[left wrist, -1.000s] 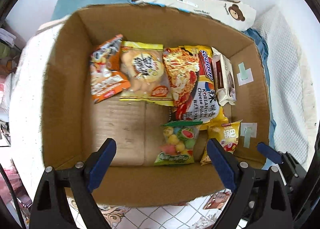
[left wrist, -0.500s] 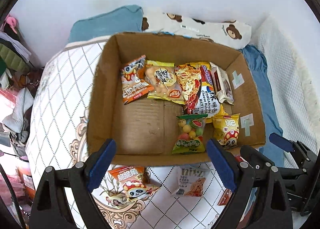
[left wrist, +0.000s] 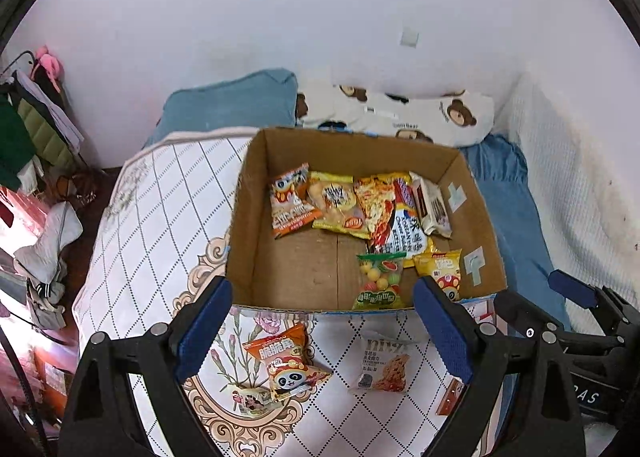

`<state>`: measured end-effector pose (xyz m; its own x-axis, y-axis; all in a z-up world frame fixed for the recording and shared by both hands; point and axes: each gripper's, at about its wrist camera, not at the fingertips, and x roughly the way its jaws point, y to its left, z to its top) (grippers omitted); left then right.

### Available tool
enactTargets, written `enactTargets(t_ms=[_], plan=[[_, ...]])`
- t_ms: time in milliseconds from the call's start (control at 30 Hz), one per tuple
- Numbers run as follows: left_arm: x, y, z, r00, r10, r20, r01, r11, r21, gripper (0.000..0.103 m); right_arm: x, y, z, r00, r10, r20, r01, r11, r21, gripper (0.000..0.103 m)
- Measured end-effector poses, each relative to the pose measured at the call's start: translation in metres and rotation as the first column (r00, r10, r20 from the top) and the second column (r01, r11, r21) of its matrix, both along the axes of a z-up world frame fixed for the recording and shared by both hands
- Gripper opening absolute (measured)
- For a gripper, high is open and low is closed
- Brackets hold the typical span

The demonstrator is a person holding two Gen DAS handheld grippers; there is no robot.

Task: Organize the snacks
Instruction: 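Move both tools back toward the remaining snacks on the bed, then grasp the orange CUICUIJIAO bag with left tool while right tool grasps the oat cookie pack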

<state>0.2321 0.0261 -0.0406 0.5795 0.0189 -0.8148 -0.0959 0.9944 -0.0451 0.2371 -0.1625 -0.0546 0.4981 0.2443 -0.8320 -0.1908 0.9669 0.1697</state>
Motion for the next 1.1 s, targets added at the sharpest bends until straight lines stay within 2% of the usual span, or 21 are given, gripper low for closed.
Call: enactTargets(t_ms=[133,267,400,433,467,500,567,633,800,867,967,1100], plan=[[-0.012,0.009,0.002,1.0,0.027,0.012,-0.027,1.0,-0.01,0.093,-0.011,0.002,0.006,1.0,0.0,0.01,0.0,0.999,0.033,0.095],[-0.021,0.027,-0.019,0.997,0.063,-0.044,-0.063,0.998,-0.004,0.093,-0.02,0.007,-0.015,0.998,0.008,-0.057,-0.003,0.997,0.079,0.095],[-0.033,0.055,-0.055,0.983,0.112,-0.144,-0.109,0.994,0.026,0.093,-0.023,0.017,-0.067,0.984,0.026,-0.177,-0.007,0.994,0.106,0.092],[-0.036,0.064,-0.07,0.974,0.127,-0.189,-0.123,0.992,0.034,0.093,-0.022,0.021,-0.082,0.978,0.028,-0.205,-0.006,0.994,0.105,0.087],[-0.04,0.07,-0.079,0.966,0.136,-0.22,-0.131,0.991,0.037,0.093,-0.021,0.024,-0.1,0.972,0.027,-0.234,-0.001,0.994,0.11,0.073],[-0.044,0.078,-0.091,0.956,0.146,-0.254,-0.14,0.989,0.042,0.093,-0.019,0.027,-0.114,0.965,0.024,-0.261,0.005,0.994,0.112,0.069],[-0.05,0.086,-0.111,0.942,0.148,-0.301,-0.135,0.989,0.063,0.093,-0.017,0.031,-0.138,0.952,0.013,-0.306,0.022,0.994,0.108,0.069],[-0.052,0.091,-0.134,0.918,0.15,-0.366,-0.128,0.988,0.084,0.093,-0.013,0.037,-0.163,0.937,-0.008,-0.349,0.041,0.995,0.087,0.073],[-0.05,0.105,-0.176,0.858,0.182,-0.481,-0.22,0.975,-0.024,0.092,-0.008,0.055,-0.202,0.911,-0.011,-0.413,0.035,0.998,0.051,0.075],[-0.048,0.104,-0.18,0.857,0.184,-0.482,-0.243,0.968,-0.062,0.092,-0.007,0.06,-0.209,0.908,-0.015,-0.419,0.034,0.999,0.038,0.075],[-0.04,0.095,-0.176,0.869,0.173,-0.464,-0.25,0.962,-0.11,0.092,-0.009,0.065,-0.215,0.913,-0.014,-0.407,0.022,1.0,0.014,0.075],[-0.016,0.084,-0.18,0.864,0.145,-0.483,-0.28,0.934,-0.221,0.092,-0.014,0.065,-0.214,0.928,-0.001,-0.372,0.0,1.0,-0.002,0.063]])
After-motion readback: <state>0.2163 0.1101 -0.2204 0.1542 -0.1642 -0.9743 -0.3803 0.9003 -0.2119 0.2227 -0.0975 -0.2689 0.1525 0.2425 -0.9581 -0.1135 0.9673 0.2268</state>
